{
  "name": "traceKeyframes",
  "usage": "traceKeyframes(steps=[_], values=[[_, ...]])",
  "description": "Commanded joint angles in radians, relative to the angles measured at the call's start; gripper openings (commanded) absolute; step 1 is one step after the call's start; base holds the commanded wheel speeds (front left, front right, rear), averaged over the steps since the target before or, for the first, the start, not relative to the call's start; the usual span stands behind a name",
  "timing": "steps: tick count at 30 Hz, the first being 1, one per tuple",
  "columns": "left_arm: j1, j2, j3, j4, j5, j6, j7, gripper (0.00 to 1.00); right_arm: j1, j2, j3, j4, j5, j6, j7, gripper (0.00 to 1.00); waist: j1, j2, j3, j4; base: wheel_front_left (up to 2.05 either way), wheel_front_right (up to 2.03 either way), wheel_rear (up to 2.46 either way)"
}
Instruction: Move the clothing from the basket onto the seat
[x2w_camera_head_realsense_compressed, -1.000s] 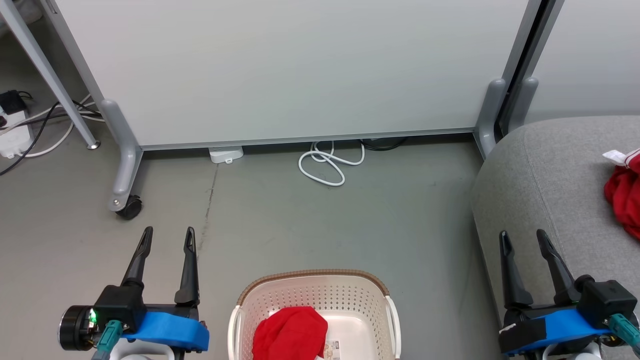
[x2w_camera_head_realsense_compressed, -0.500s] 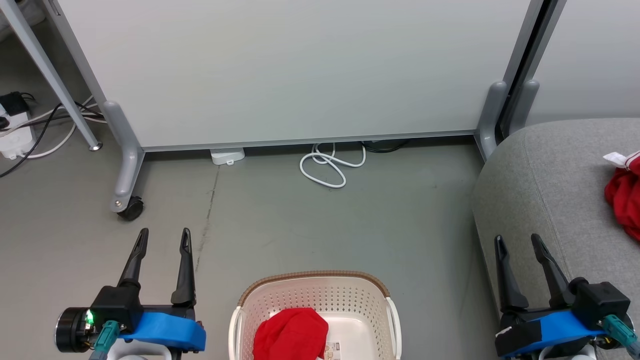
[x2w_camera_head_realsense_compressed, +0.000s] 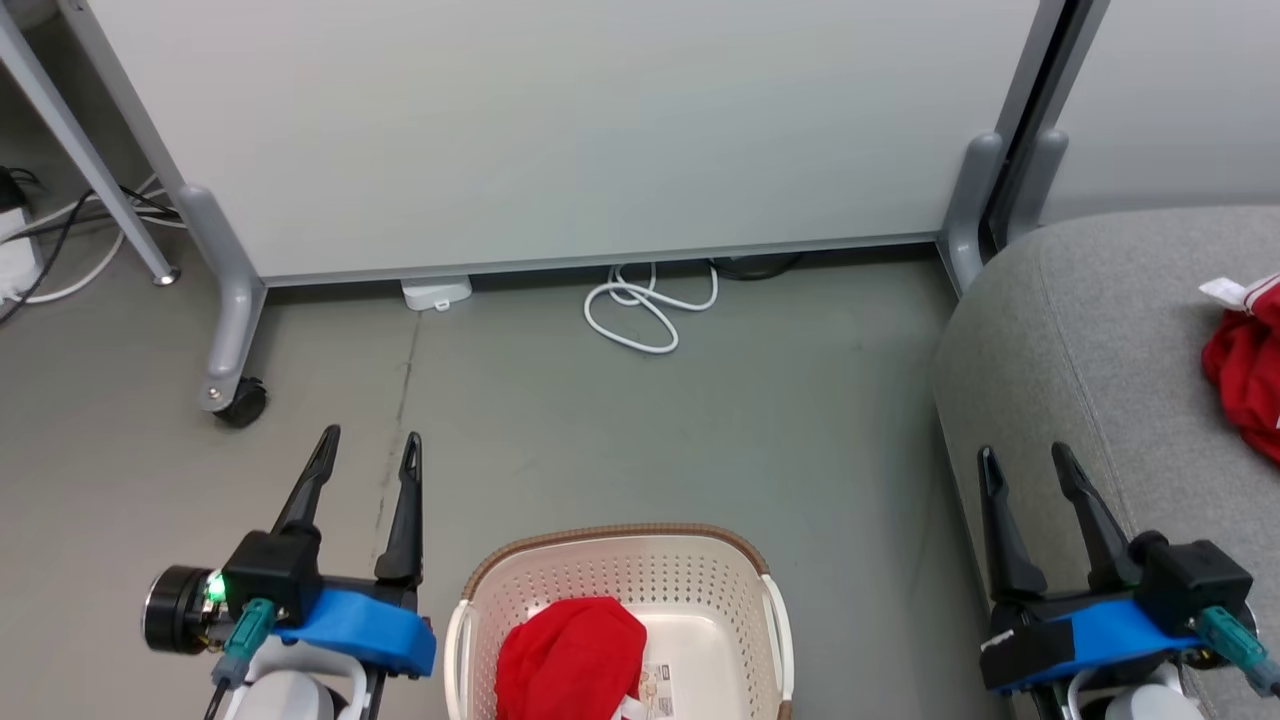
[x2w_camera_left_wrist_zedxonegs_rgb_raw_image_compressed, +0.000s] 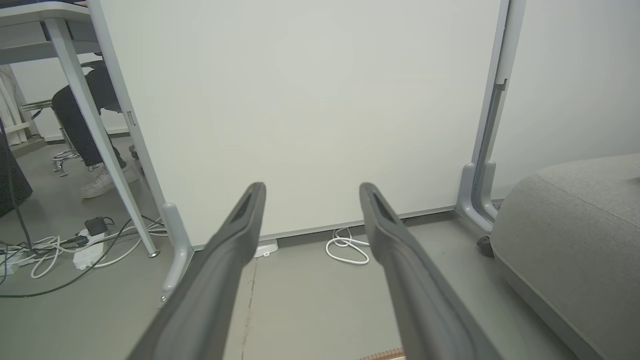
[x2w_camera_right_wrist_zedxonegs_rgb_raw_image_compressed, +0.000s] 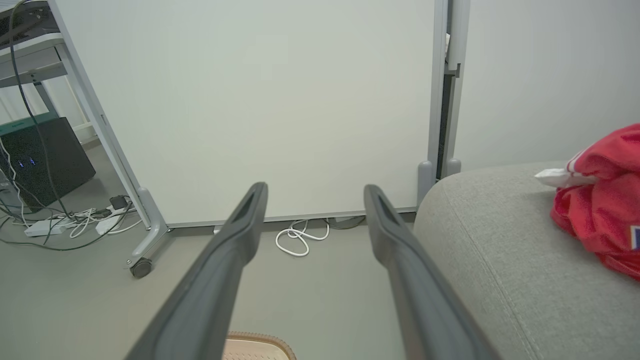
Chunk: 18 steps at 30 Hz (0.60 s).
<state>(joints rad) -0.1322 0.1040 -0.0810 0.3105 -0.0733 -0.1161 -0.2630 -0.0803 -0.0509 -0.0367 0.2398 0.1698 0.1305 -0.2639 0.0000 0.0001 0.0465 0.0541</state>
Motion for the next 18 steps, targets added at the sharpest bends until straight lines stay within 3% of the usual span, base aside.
traceKeyframes(steps=[1, 8, 18], values=[[-0.029, 0.011, -0.008, 0.012, -0.004, -0.007, -0.003, 1.00, -0.023, 0.001, 0.004, -0.006, -0.002, 0.000, -0.001, 1.00, 0.0000, -0.0001, 0.015, -0.011, 0.00, 0.00, 0.00], [-0.140, 0.043, -0.108, 0.097, -0.013, -0.017, -0.003, 1.00, -0.081, 0.001, 0.018, -0.027, -0.001, 0.000, -0.001, 1.00, 0.0000, -0.0001, 0.091, -0.039, 0.00, 0.00, 0.00], [-0.313, 0.096, -0.345, 0.275, -0.084, -0.014, -0.003, 1.00, -0.183, 0.001, 0.028, -0.062, -0.024, 0.000, -0.001, 1.00, 0.0000, -0.0001, 0.260, -0.076, 0.00, 0.00, 0.00]])
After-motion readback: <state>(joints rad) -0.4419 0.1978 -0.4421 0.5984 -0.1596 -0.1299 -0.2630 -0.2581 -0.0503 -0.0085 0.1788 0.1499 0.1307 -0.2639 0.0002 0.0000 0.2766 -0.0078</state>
